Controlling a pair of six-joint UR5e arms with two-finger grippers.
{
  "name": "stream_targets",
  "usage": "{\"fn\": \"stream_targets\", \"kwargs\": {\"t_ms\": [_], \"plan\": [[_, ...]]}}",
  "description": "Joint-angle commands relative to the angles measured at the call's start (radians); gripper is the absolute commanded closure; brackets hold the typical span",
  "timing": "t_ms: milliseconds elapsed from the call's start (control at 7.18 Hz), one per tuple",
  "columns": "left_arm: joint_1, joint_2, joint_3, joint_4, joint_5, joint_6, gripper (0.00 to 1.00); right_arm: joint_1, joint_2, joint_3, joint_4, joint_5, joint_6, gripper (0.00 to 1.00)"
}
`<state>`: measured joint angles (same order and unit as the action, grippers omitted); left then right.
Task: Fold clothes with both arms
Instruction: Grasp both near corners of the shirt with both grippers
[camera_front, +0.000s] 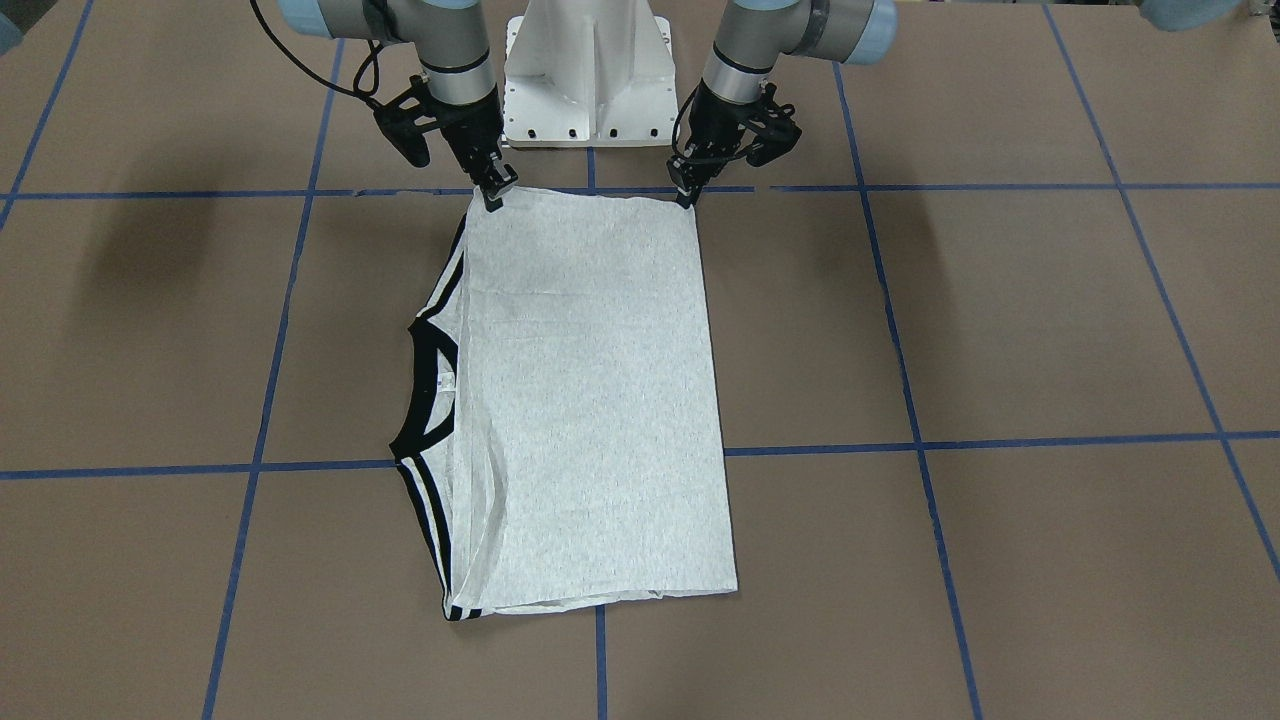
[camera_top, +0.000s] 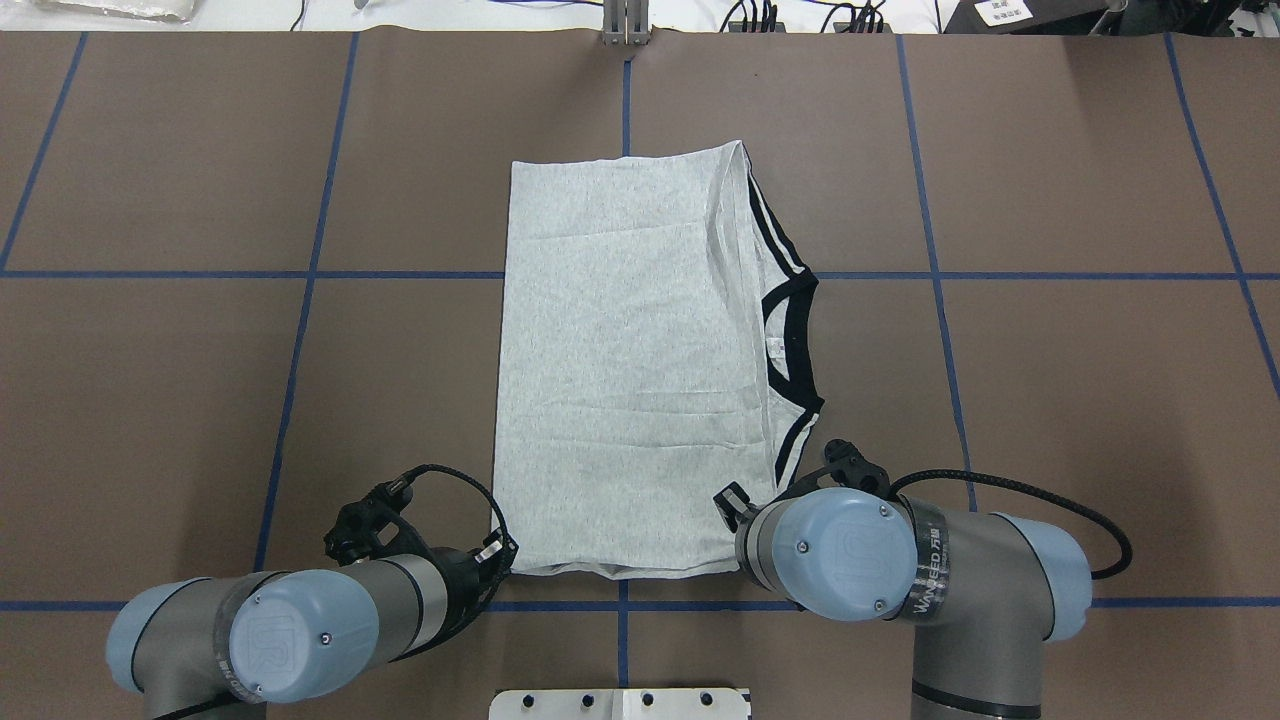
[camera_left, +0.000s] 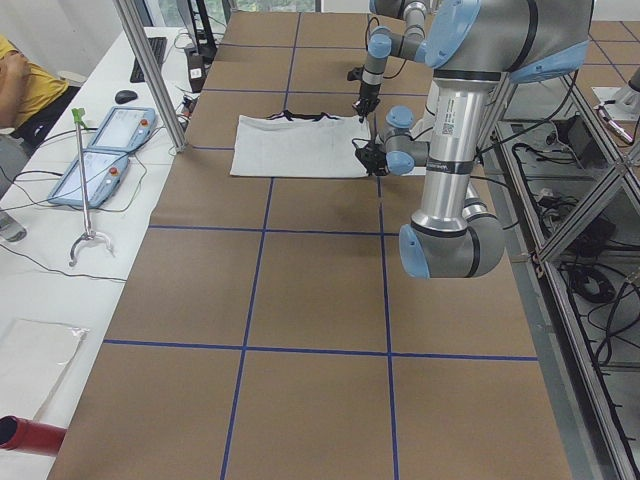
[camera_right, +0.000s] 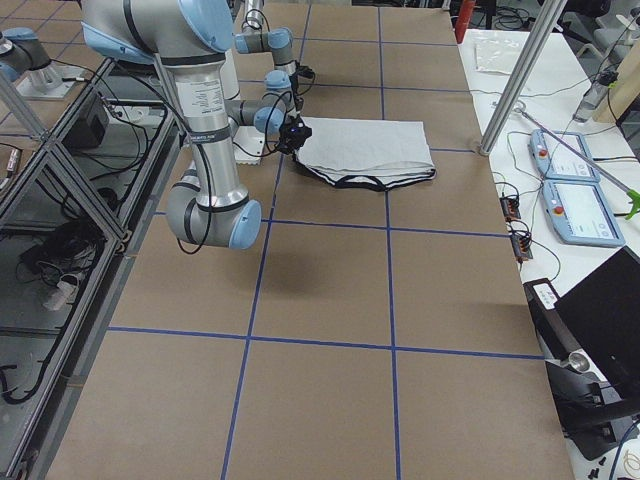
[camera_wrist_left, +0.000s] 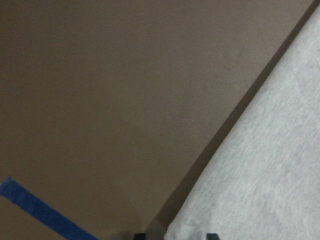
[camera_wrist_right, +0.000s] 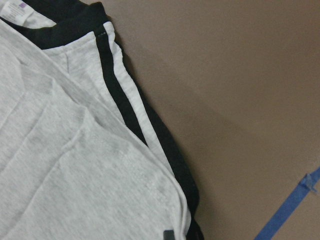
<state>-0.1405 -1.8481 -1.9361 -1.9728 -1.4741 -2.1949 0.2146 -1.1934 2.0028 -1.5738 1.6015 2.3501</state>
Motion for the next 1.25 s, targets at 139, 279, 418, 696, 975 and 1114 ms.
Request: {"fn": "stream_targets", "kwargs": {"t_ms": [139,279,418,696,975,1114], "plan": [[-0.017,-0.002,-0.030,0.000,0.000,0.000,1.00,0.002,-0.003,0.022,-0.002,0.000,0.000,1.00],[-0.018,0.009,-0.067,0.002,0.000,0.000,1.00,0.000,-0.008,0.033,-0.003,-0.002,0.002,1.00],[-0.007,0.010,-0.081,0.005,0.000,-0.035,1.00,-0.020,-0.029,0.066,-0.003,-0.002,0.005,1.00],[0.048,0.010,-0.197,0.105,-0.002,-0.080,1.00,-0.093,-0.073,0.141,-0.003,-0.009,0.012,1.00],[0.108,0.010,-0.285,0.137,0.000,-0.146,1.00,-0.124,-0.148,0.248,-0.003,-0.006,0.018,1.00],[0.111,0.010,-0.300,0.137,0.000,-0.147,1.00,-0.124,-0.187,0.298,-0.005,-0.005,0.018,1.00]]}}
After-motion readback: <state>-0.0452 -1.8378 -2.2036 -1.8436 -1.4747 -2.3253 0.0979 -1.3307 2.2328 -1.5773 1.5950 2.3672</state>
